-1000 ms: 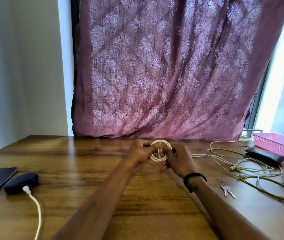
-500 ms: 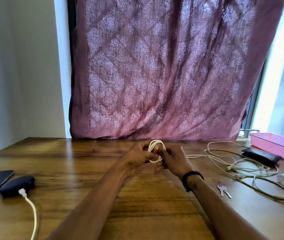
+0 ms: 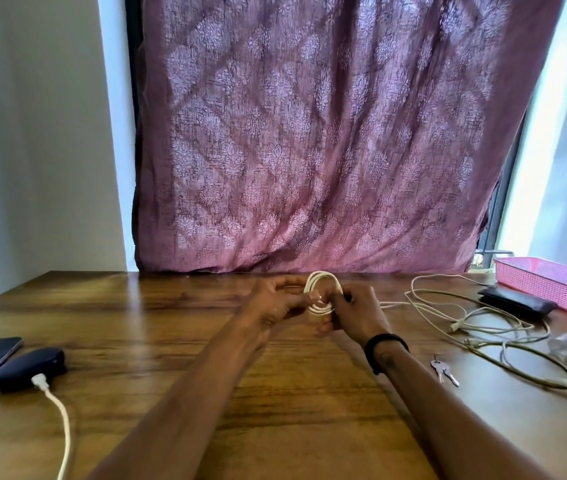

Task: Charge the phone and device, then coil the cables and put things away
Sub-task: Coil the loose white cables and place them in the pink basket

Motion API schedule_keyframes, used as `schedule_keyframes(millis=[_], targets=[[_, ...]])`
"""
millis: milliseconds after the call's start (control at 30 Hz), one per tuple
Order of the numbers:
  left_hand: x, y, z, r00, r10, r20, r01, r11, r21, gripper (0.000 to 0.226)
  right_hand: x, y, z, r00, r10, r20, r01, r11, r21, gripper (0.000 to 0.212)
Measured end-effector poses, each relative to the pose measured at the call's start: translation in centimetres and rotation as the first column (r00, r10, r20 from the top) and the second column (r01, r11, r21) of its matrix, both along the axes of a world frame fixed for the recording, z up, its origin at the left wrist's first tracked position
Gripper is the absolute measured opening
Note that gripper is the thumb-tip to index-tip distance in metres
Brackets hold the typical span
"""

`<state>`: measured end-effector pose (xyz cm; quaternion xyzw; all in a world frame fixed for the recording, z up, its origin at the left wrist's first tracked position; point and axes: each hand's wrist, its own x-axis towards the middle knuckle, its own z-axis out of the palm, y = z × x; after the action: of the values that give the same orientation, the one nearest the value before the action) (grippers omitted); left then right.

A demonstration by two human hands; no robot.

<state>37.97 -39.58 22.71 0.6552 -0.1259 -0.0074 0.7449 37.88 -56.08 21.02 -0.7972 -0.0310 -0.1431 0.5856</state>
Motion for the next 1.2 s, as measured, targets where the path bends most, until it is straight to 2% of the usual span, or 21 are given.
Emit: schedule_keyframes(millis=[100, 267, 433, 500, 600, 700, 767, 833, 900, 933, 1000, 1067, 1100, 1167, 1200], targets=[[-0.2, 0.2, 0.1, 0.984, -0.166, -0.058, 0.156, 0.977, -0.147, 0.042, -0.2, -0.2, 0.0, 0.998, 0.026, -0.050, -0.020, 0.994, 0.111, 0.031], [0.0, -0.4, 0.1, 0.974, -0.221, -0.054, 0.203, 0.951, -0.232, 0.044, -0.7, -0.2, 0.0, 0.994, 0.080, -0.075, -0.071, 0.990, 0.118, 0.031], [0.3, -1.0, -0.7, 0.998, -0.026, 0.050, 0.028, 0.999, -0.041, 0.049, -0.9, -0.3, 0.2, 0.997, 0.069, -0.046, -0.071, 0.996, -0.049, 0.031], [0.6, -0.8, -1.3, 0.986, 0.067, 0.153, -0.080, 0.993, 0.084, 0.048, -0.7, -0.1, -0.1, 0.996, 0.067, -0.052, -0.072, 0.992, -0.100, 0.032], [0.5, -0.6, -1.7, 0.852, 0.134, 0.506, -0.352, 0.862, 0.364, 0.050, -0.8, 0.2, -0.5, 0.996, 0.064, -0.066, -0.072, 0.988, -0.133, 0.033], [0.3, -0.9, -1.8, 0.619, -0.009, 0.785, -0.556, 0.701, 0.446, 0.045, -0.9, 0.2, -0.6, 0.997, 0.040, -0.059, -0.049, 0.987, -0.155, 0.037], [0.3, -0.5, -1.7, 0.494, -0.084, 0.865, -0.649, 0.626, 0.432, 0.032, -1.0, 0.0, -0.5, 0.998, 0.036, -0.061, -0.044, 0.989, -0.143, 0.037], [0.6, -0.1, -1.8, 0.467, -0.102, 0.878, -0.632, 0.656, 0.413, 0.023, -1.0, 0.1, -0.5, 0.997, 0.052, -0.059, -0.060, 0.989, -0.133, 0.037], [0.6, -0.1, -2.0, 0.473, -0.039, 0.880, -0.581, 0.737, 0.345, 0.017, -0.9, 0.2, -0.5, 0.997, 0.050, -0.054, -0.057, 0.989, -0.137, 0.035], [0.6, -0.3, -2.1, 0.492, 0.033, 0.870, -0.551, 0.786, 0.281, 0.014, -0.8, 0.2, -0.6, 0.998, 0.041, -0.047, -0.047, 0.990, -0.134, 0.034], [0.7, -0.7, -2.0, 0.582, 0.216, 0.784, -0.512, 0.847, 0.146, 0.014, -0.5, 0.1, -0.6, 0.999, 0.036, -0.006, -0.036, 0.991, -0.126, 0.032], [1.4, -0.9, -1.9, 0.719, 0.354, 0.598, -0.469, 0.882, 0.041, 0.014, -0.2, 0.0, -0.5, 0.998, 0.033, 0.044, -0.027, 0.992, -0.126, 0.030], [1.7, -1.0, -1.7, 0.803, 0.386, 0.455, -0.415, 0.909, -0.038, 0.010, -0.2, 0.0, -0.4, 0.997, 0.028, 0.073, -0.019, 0.992, -0.124, 0.029], [2.0, -1.0, -1.0, 0.941, 0.314, 0.125, -0.271, 0.921, -0.280, 0.021, -0.2, 0.0, -0.3, 0.991, 0.013, 0.136, 0.002, 0.994, -0.108, 0.026], [2.1, -0.9, -0.8, 0.972, 0.233, -0.003, -0.214, 0.888, -0.407, 0.030, -0.3, 0.1, -0.2, 0.987, 0.010, 0.158, 0.006, 0.995, -0.103, 0.026]])
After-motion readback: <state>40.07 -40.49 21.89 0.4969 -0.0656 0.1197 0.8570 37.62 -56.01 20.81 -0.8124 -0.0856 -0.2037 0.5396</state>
